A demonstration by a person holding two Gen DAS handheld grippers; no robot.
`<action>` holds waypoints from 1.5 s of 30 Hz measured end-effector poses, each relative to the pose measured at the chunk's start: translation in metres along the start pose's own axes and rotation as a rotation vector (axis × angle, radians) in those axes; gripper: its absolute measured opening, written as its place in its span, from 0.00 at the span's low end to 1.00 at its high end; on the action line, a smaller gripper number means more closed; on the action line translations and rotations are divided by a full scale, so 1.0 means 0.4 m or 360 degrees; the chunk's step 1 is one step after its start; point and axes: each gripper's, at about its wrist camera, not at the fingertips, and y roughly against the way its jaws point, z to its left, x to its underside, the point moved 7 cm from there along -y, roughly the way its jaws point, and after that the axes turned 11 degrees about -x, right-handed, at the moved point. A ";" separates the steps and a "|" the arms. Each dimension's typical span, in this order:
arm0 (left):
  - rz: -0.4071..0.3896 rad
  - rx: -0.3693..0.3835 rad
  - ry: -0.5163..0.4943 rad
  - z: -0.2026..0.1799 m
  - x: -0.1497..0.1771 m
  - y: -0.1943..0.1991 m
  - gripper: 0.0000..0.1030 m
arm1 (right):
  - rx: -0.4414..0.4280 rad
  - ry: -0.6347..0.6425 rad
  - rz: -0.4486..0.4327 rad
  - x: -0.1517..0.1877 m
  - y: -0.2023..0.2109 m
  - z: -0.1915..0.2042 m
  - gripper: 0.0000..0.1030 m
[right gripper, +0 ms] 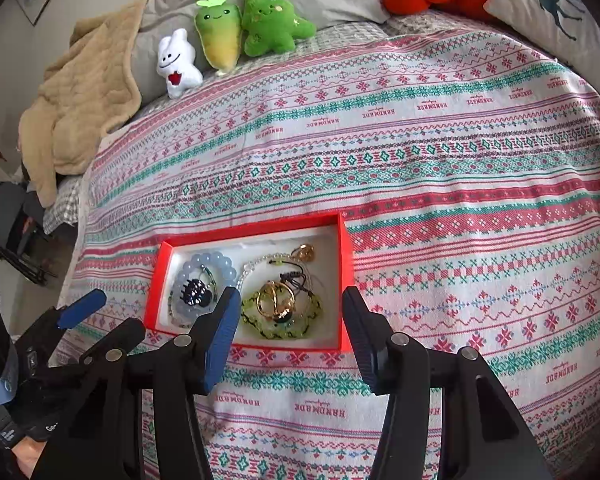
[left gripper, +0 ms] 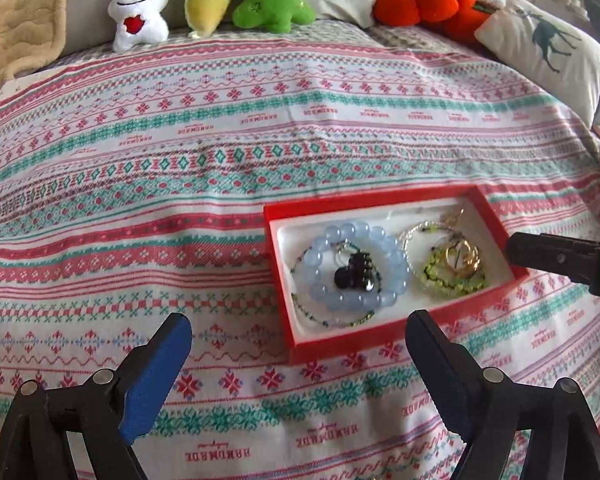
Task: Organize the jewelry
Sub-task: 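Lift both open tools away from the red box, then lower the left tool onto the gold star earring and close its fingers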
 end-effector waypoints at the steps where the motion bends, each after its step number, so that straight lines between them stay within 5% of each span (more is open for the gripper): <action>1: 0.0026 -0.0006 -0.0004 0.001 0.016 -0.001 0.88 | 0.0014 0.0008 0.0010 0.010 0.004 -0.001 0.55; 4: 0.0093 -0.0032 -0.0022 0.005 0.060 -0.003 0.88 | 0.0044 0.0023 0.0030 0.044 0.018 -0.003 0.64; 11: 0.0211 -0.0059 -0.0056 0.028 0.158 -0.004 0.88 | 0.0098 0.0075 0.0079 0.119 0.034 -0.004 0.65; 26: 0.0189 0.0071 -0.0082 0.025 0.280 0.032 0.87 | 0.0217 0.0278 0.0174 0.288 0.027 0.005 0.65; 32: 0.0157 0.0159 -0.0163 -0.022 0.300 0.046 0.73 | 0.0216 0.0351 0.0209 0.336 0.027 0.022 0.65; 40: 0.0163 0.0276 -0.0245 -0.084 0.304 0.036 0.31 | 0.0211 0.0314 0.0240 0.359 0.034 0.006 0.65; 45: 0.0139 0.0258 -0.0286 -0.112 0.290 0.016 0.27 | 0.0211 0.0260 0.0259 0.361 0.027 -0.013 0.65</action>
